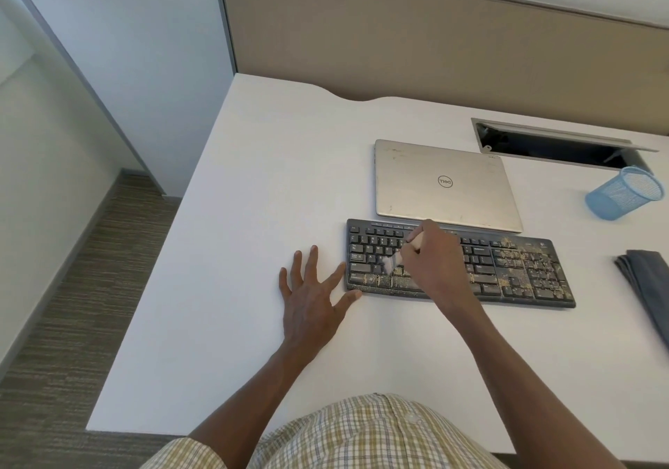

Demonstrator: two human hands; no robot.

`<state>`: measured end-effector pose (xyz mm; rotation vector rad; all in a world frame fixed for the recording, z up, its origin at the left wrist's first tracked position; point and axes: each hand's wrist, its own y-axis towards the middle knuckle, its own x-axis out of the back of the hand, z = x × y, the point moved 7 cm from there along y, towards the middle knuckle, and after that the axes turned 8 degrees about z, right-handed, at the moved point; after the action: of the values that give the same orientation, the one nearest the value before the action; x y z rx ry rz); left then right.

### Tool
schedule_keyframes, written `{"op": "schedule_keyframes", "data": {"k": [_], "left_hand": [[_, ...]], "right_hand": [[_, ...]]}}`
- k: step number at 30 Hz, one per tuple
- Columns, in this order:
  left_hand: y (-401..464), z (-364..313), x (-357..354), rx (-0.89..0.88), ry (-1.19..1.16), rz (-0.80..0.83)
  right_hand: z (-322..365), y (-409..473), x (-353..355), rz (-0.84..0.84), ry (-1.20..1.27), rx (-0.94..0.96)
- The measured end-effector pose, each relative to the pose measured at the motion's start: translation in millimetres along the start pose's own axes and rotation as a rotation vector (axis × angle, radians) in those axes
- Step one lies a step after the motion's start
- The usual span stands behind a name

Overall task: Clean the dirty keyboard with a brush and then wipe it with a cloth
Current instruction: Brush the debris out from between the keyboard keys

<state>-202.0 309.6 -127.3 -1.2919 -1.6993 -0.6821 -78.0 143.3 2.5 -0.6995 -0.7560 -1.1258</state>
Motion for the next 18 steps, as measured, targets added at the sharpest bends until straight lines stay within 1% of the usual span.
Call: {"op": "schedule_keyframes", "data": {"k": [3,4,7,8,11,12,15,18], "left_hand": [[0.2,0.6,-1.4,-0.002,-0.003,0.013],[0.2,0.4,-1.7,-0.003,-0.006,0.012],[-0.1,-0.9,-0.4,-0.007,-0.005,-0.003],[-0.1,-0.4,-0.6,-0.005,-0.002,0.001],[-0.3,-0.1,-0.1,-0.007,-0.004,0.003],[-0.3,-0.5,0.3,-0.008,-0.001,0.001],[-0.1,-0.3,-0.3,-0.004,0.005,0.007],[-0.4,-0.2,-0.2,-0.006,-0.003,0.007]], "right_hand": [[4.5,0.1,5.8,-0.071,0.021,0.032],[4.7,-0.2,4.3,-0.07,0.014,0.029],[0.4,1.5,-1.9,0.001,0.008,-0.008],[-0.3,2.8,-1.1,0.002,0.018,-0.011],[-0.5,2.3,4.3,-0.064,0.024,0.014],[-1.4,1.8,3.7,-0.06,0.021,0.012],[-4.4,3.5,1.0,0.026,0.026,-0.029],[-1.3,3.6,4.1,-0.002,0.028,-0.009]]}}
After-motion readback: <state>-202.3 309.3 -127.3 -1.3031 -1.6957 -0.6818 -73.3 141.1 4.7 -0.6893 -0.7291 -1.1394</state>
